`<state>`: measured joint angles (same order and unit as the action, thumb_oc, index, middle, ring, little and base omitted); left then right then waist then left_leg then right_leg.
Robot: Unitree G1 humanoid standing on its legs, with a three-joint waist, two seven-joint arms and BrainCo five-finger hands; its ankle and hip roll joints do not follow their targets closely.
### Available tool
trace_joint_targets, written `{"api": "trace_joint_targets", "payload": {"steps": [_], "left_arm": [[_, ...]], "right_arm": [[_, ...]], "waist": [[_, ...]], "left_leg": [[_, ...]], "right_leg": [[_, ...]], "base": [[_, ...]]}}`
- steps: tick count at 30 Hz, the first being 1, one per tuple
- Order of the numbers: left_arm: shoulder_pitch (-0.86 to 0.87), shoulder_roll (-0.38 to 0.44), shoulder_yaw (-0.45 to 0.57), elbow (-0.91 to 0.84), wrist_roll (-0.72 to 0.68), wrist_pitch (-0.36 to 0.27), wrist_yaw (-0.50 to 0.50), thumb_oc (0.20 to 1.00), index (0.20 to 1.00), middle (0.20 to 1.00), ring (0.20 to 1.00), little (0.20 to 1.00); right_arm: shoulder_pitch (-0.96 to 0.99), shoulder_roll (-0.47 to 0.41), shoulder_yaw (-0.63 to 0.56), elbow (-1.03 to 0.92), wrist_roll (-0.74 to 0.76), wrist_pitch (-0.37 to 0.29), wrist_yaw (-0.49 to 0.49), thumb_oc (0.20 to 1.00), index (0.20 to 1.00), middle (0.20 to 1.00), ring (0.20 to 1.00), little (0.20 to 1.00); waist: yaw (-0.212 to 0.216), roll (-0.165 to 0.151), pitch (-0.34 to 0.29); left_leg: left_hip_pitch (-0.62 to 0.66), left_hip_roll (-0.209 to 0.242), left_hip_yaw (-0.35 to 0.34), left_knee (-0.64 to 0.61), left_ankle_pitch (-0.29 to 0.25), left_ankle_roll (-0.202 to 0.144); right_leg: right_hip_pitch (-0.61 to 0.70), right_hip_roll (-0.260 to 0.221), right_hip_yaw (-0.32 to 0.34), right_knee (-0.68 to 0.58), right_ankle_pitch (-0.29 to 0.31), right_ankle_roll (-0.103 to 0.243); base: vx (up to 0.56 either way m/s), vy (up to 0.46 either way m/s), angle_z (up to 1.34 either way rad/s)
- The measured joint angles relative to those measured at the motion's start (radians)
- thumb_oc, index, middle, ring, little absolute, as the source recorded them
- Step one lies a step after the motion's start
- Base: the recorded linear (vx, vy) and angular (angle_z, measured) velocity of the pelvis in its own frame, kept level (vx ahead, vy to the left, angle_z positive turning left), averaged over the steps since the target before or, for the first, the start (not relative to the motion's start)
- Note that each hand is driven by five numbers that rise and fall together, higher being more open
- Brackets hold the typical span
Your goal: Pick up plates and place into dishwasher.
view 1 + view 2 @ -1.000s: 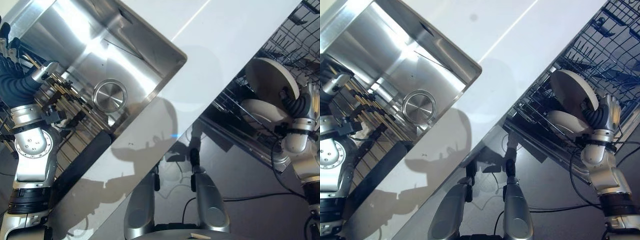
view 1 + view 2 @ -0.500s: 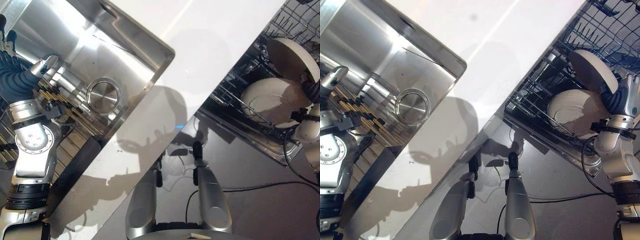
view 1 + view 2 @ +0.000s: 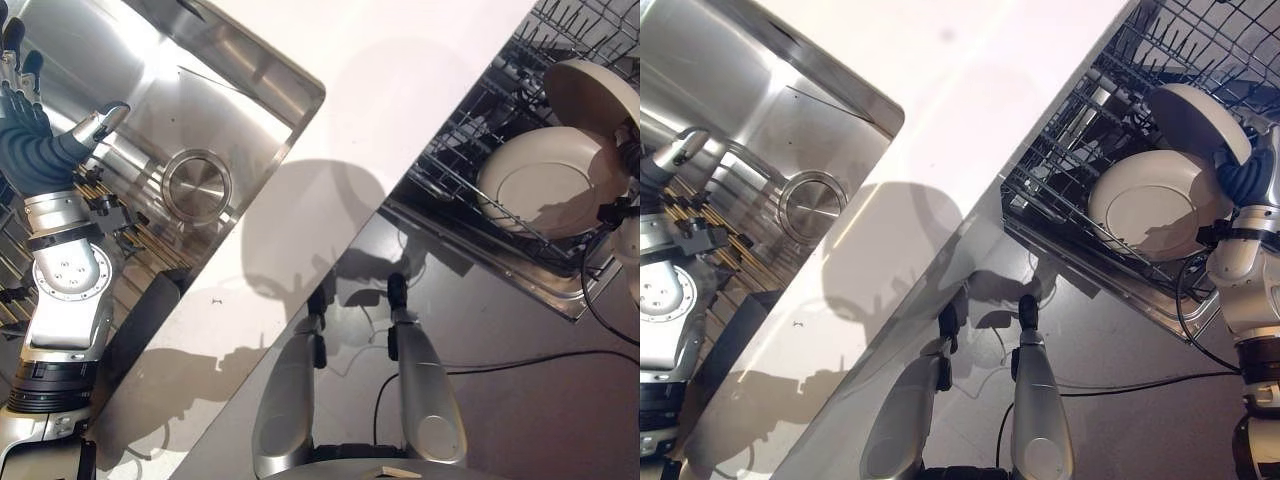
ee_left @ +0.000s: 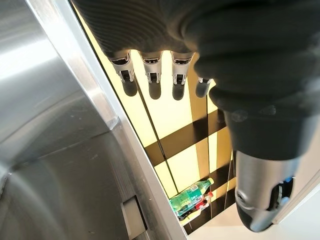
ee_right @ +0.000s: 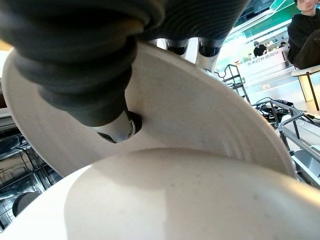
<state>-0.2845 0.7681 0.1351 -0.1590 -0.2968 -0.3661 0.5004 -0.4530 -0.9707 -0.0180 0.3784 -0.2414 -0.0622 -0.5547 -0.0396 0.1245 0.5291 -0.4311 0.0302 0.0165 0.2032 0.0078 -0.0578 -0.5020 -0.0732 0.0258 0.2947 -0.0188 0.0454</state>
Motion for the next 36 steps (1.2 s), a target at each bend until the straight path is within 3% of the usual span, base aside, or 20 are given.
{"api": "trace_joint_targets", "payload": {"steps": [5, 14, 20, 25, 36], "left_arm": [[-0.017, 0.001, -0.005, 0.004, 0.000, 0.008, 0.002, 1.000, 1.000, 1.000, 1.000, 1.000], [-0.068, 0.073, -0.066, 0.005, -0.001, 0.030, 0.013, 1.000, 1.000, 1.000, 1.000, 1.000], [-0.097, 0.120, -0.075, 0.004, -0.001, 0.033, 0.018, 1.000, 1.000, 1.000, 1.000, 1.000], [-0.153, 0.148, -0.117, 0.004, -0.001, 0.055, 0.020, 1.000, 1.000, 1.000, 1.000, 1.000], [-0.159, 0.155, -0.123, 0.004, -0.001, 0.068, 0.019, 1.000, 1.000, 1.000, 1.000, 1.000]], "right_arm": [[-0.045, -0.036, 0.035, 0.029, -0.039, 0.016, 0.022, 0.200, 0.200, 0.200, 0.200, 0.200], [-0.217, -0.149, 0.251, 0.155, -0.110, 0.109, 0.066, 0.200, 0.200, 0.200, 0.200, 0.200], [-0.267, -0.152, 0.273, 0.183, -0.141, 0.162, 0.072, 0.200, 0.200, 0.200, 0.200, 0.200], [-0.335, -0.171, 0.358, 0.308, -0.176, 0.226, 0.146, 0.200, 0.200, 0.200, 0.200, 0.200], [-0.368, -0.181, 0.402, 0.339, -0.177, 0.245, 0.174, 0.200, 0.200, 0.200, 0.200, 0.200]], "waist": [[0.000, 0.011, 0.001], [0.004, 0.012, 0.000], [0.005, 0.012, -0.001], [0.028, 0.016, -0.004], [0.032, 0.017, -0.004]], "left_leg": [[-0.025, 0.001, 0.000, 0.009, 0.001, -0.001], [-0.076, 0.003, -0.015, 0.023, 0.013, -0.007], [-0.113, 0.004, -0.020, 0.023, 0.024, -0.011], [-0.137, 0.003, -0.029, 0.024, 0.035, -0.017], [-0.146, 0.001, -0.038, 0.034, 0.037, -0.018]], "right_leg": [[-0.029, -0.002, -0.004, 0.017, -0.001, -0.002], [-0.078, -0.003, -0.017, 0.037, 0.001, -0.006], [-0.122, -0.003, -0.020, 0.058, 0.004, -0.012], [-0.148, -0.002, -0.029, 0.069, 0.006, -0.017], [-0.152, -0.003, -0.036, 0.078, 0.006, -0.021]], "base": [[0.01, -0.045, 0.00], [0.01, -0.088, 0.03], [0.01, -0.047, 0.02], [0.01, -0.041, 0.04], [0.00, -0.002, 0.01]]}}
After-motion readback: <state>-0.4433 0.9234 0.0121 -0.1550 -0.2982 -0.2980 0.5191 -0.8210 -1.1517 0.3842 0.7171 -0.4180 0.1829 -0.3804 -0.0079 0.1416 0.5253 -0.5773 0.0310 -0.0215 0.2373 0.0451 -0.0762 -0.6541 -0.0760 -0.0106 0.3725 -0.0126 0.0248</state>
